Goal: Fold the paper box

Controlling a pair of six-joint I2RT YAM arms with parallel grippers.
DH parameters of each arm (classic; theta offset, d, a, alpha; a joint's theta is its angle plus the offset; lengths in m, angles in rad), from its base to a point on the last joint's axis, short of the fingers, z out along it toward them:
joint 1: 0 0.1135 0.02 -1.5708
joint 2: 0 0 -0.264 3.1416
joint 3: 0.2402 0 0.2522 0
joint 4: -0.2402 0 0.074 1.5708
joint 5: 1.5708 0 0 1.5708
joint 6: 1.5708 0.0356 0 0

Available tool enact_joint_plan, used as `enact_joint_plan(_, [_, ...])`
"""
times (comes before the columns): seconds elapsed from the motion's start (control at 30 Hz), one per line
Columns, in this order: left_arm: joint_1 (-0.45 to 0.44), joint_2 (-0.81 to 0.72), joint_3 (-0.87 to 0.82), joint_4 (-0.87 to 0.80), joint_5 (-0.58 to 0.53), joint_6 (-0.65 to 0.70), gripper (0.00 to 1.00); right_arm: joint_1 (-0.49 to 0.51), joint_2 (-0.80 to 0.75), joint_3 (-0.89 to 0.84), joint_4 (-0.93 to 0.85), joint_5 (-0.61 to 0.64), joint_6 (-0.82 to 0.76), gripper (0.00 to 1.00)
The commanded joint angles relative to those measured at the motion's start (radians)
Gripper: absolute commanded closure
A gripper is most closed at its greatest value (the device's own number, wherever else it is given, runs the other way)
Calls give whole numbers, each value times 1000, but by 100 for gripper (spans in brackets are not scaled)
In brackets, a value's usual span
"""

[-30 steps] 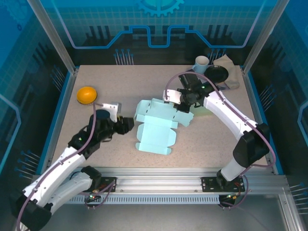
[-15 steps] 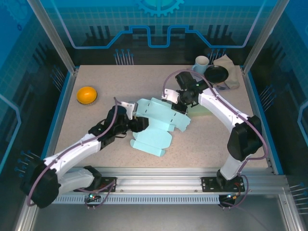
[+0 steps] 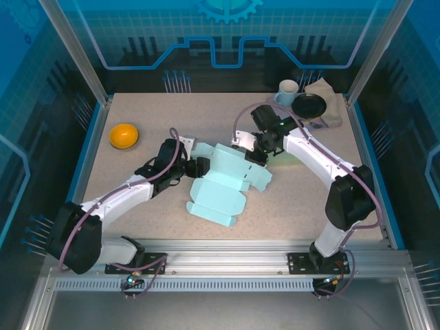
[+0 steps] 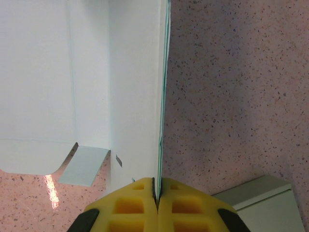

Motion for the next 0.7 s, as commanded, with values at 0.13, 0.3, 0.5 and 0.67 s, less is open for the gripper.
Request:
enact_joint_plan(0.13, [3,31,-44,-18,19,7,26,-37,-65,-15,25,-123,19,100])
enact_joint_plan(0.3, [30,27,-49,-19,-6,20,25,-41,-84,-29,23,-166,1,100])
enact_joint_plan(0.5, [45,20,-44,61,159,-37,44,-40,-77,-27,30,-166,22,100])
enact_joint_plan(0.67, [15,31,-40,90,181,-92,62,-39,-61,-8,36,-134,76,100])
